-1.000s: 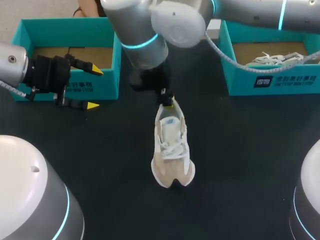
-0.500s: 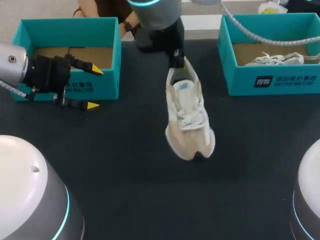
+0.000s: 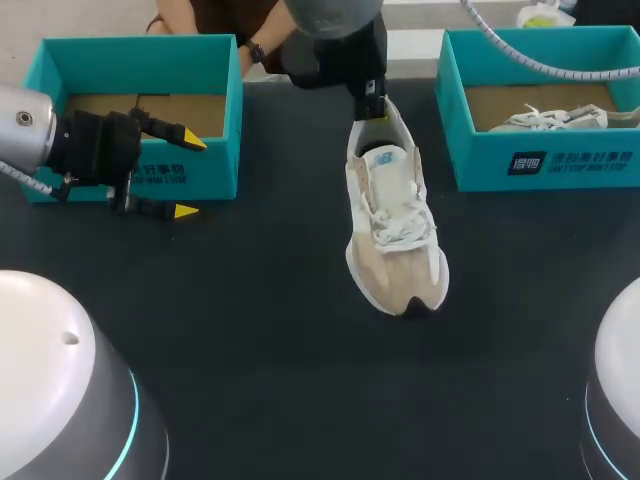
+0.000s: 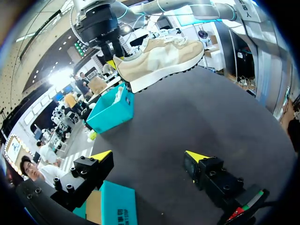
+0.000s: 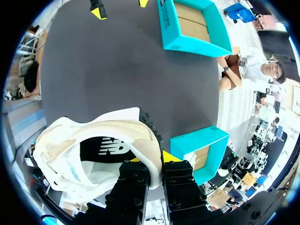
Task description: Take the shoe out of the shoebox, open the shoe tongue, remove and reinsert the insole, then place the shoe into the shoebox
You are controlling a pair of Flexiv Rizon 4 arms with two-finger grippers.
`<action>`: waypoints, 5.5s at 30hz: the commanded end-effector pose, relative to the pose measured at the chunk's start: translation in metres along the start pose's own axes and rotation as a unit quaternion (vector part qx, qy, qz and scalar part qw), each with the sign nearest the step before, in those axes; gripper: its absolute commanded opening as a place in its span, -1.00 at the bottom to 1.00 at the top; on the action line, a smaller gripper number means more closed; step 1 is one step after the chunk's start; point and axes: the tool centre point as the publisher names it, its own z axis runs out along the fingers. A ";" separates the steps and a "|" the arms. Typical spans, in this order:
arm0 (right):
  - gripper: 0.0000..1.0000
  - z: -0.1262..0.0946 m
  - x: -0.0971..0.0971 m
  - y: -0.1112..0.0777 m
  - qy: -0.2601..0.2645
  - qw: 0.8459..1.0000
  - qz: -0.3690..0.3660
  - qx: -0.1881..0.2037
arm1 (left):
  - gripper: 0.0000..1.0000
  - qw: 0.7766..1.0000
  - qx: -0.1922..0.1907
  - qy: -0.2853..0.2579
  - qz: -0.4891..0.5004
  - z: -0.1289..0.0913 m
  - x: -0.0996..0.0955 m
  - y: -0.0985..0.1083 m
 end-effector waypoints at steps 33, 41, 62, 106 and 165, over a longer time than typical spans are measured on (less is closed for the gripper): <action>-1.00 0.070 -0.113 -0.217 -0.065 0.997 -0.028 -0.039 | 1.00 1.000 -0.001 0.000 0.000 0.000 0.001 0.000; -1.00 0.070 -0.113 -0.217 -0.065 0.997 -0.028 -0.039 | 1.00 1.000 -0.001 0.000 0.000 0.000 0.001 0.000; -1.00 0.148 -0.229 -0.328 -0.053 0.995 -0.067 -0.050 | 1.00 1.000 -0.001 0.000 0.000 0.000 0.001 0.000; -1.00 0.184 -0.347 -0.350 -0.071 0.982 0.175 -0.024 | 1.00 1.000 -0.001 0.000 0.000 0.000 0.001 0.000; -1.00 0.168 -0.293 -0.342 -0.003 0.677 0.733 0.067 | 1.00 1.000 -0.001 0.000 0.000 0.000 0.001 0.000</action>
